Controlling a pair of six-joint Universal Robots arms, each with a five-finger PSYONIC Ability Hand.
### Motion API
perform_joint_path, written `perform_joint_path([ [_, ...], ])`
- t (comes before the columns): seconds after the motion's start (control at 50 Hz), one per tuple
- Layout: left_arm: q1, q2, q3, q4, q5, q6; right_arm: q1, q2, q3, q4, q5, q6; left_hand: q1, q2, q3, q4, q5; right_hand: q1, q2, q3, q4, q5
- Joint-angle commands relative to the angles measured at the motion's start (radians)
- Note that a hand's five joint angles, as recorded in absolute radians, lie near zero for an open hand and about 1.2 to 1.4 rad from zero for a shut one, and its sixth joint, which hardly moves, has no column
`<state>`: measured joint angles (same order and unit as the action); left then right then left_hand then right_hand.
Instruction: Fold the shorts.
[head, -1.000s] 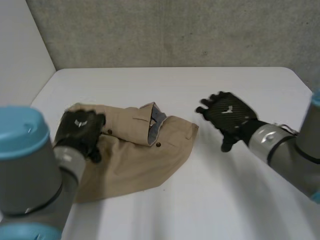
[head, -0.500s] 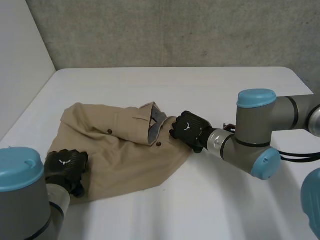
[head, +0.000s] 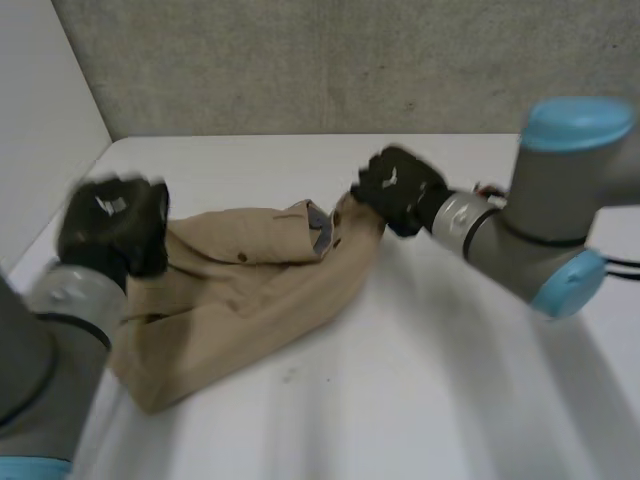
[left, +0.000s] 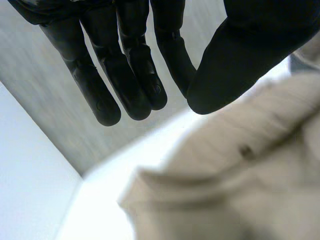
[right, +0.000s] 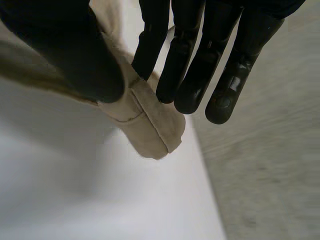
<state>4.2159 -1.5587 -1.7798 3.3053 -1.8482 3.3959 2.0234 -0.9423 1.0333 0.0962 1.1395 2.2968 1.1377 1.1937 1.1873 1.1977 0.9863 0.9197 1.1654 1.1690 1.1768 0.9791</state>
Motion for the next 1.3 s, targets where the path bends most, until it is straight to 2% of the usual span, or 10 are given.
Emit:
perform_joint_path([
  [0.02, 0.003, 0.192, 0.112, -0.038, 0.073, -0.006, -0.037, -0.228, 0.022, 0.100, 0.002, 0.142, 0.259, 0.203, 0.209, 0.199, 0.235, 0.477, 0.231, 0.227, 0.219, 0.243],
  [0.1, 0.000, 0.226, 0.097, -0.046, 0.124, -0.015, -0.052, -0.289, 0.037, 0.129, 0.008, 0.188, 0.259, 0.203, 0.209, 0.199, 0.235, 0.477, 0.231, 0.227, 0.219, 0.243],
  [0.16, -0.019, 0.198, 0.027, -0.084, 0.130, -0.020, -0.057, -0.296, 0.074, 0.167, 0.016, 0.202, -0.395, -0.451, -0.445, -0.455, -0.419, 0.477, 0.231, 0.227, 0.219, 0.243],
  [0.24, -0.062, 0.077, -0.056, -0.110, 0.130, -0.065, -0.051, -0.286, 0.146, 0.174, 0.051, 0.205, -0.583, -0.639, -0.633, -0.643, -0.606, 0.477, 0.231, 0.227, 0.219, 0.243],
  [0.38, -0.117, -0.096, -0.133, -0.116, 0.141, -0.165, -0.048, -0.236, 0.192, 0.143, 0.209, 0.191, -0.601, -0.657, -0.651, -0.661, -0.624, 0.477, 0.231, 0.227, 0.219, 0.243],
  [0.58, -0.123, -0.176, -0.135, -0.090, 0.138, -0.165, -0.054, -0.239, 0.290, 0.083, 0.213, 0.194, -0.651, -0.707, -0.701, -0.711, -0.674, 0.477, 0.231, 0.227, 0.219, 0.243],
  [0.8, -0.177, -0.330, -0.084, -0.067, 0.130, -0.161, -0.057, -0.256, 0.349, 0.050, 0.213, 0.200, -0.593, -0.649, -0.642, -0.653, -0.616, 0.477, 0.231, 0.227, 0.219, 0.243],
  [1.0, -0.195, -0.334, -0.069, -0.072, 0.126, -0.130, -0.061, -0.277, 0.352, 0.048, 0.215, 0.200, 0.258, 0.202, 0.208, 0.198, 0.235, 0.477, 0.231, 0.227, 0.219, 0.243],
  [1.08, -0.194, -0.319, -0.061, -0.073, 0.121, -0.084, -0.061, -0.288, 0.349, 0.050, 0.212, 0.200, 0.259, 0.203, 0.209, 0.199, 0.235, 0.477, 0.231, 0.227, 0.219, 0.243],
  [1.3, -0.178, 0.108, 0.048, -0.142, 0.076, -0.009, -0.065, -0.487, 0.314, 0.184, 0.203, 0.197, 0.259, 0.203, 0.209, 0.199, 0.235, 0.477, 0.231, 0.227, 0.219, 0.243],
])
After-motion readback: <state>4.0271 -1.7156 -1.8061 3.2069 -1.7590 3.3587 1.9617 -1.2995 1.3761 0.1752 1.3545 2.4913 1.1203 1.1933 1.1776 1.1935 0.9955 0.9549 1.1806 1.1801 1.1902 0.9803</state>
